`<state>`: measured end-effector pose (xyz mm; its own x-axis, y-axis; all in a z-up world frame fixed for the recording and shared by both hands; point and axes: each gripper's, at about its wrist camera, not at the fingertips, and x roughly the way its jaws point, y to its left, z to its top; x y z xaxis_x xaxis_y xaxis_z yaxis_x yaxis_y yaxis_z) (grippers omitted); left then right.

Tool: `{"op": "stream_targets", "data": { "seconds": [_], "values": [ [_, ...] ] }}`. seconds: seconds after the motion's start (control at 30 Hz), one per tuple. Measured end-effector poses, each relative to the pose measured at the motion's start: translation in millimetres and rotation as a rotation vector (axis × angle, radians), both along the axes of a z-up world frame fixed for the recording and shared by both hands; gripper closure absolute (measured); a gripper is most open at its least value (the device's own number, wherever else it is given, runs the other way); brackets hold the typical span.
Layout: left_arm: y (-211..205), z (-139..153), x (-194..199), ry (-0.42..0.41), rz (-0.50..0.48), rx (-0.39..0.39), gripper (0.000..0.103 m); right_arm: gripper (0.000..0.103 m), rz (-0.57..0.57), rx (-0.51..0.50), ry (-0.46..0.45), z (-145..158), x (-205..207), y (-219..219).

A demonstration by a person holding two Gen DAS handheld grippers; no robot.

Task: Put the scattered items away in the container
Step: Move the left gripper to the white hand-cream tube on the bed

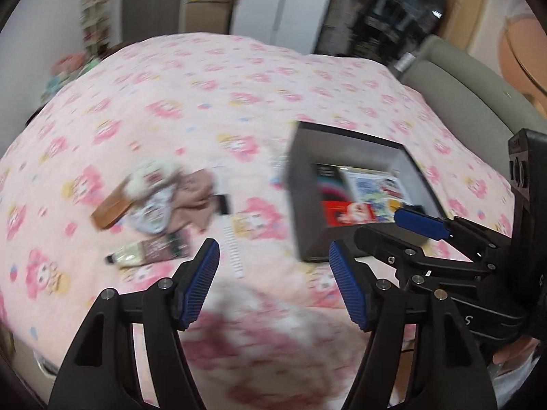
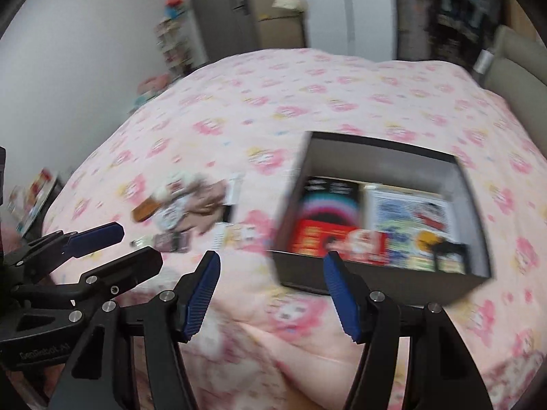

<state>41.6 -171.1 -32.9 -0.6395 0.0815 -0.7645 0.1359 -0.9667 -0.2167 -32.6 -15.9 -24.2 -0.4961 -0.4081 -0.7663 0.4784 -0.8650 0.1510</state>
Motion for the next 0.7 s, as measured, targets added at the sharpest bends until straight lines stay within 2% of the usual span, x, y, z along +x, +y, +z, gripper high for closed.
{"op": "stream_targets", "data": {
  "seconds": [0.23,0.43,0.7],
  "values": [
    [-77.7,-40.2,16.5,-0.05,0.17,0.019,0.035,0.043,0.199,-0.003,-0.136,-34.8,-20.9,-86.7],
    [-145.2,-95.8,18.8,-0.133,0.304,0.099,0.035,0.043,0.251,0.07,-0.206,-69.9,-49.6,-135.7],
    [-196.5,-149.7,-1.5,-0.197,0.39,0.181,0.037,0.043,0.293,0.133,-0.361,-128.2,-82.5,-178.6]
  ]
}}
